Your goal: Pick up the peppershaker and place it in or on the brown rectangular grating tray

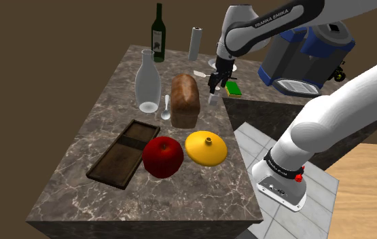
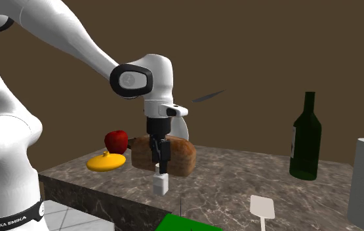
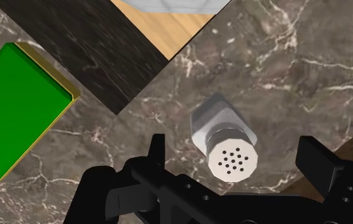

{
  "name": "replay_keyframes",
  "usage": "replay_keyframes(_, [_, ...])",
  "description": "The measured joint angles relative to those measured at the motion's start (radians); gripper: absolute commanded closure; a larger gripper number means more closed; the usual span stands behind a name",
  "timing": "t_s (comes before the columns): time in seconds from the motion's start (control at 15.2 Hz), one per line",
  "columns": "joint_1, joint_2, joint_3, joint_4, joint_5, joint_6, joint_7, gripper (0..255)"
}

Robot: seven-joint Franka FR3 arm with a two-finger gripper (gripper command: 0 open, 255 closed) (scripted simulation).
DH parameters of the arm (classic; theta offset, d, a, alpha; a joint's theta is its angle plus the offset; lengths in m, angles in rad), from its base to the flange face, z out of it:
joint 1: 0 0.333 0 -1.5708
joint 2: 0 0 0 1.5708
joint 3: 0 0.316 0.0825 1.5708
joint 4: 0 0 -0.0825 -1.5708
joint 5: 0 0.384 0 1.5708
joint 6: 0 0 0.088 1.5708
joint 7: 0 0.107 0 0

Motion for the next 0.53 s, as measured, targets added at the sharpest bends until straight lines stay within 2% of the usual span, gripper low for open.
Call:
replay_keyframes(0.4, [0.001,0.012,0.0,-0.006,0.0,0.018,0.001,0])
replay_keyframes(0.46, [0.001,0.012,0.0,-0.006,0.001,0.018,0.001,255])
replay_keyframes(0.53, [0.001,0.012,0.0,-0.006,0.001,0.018,0.001,255])
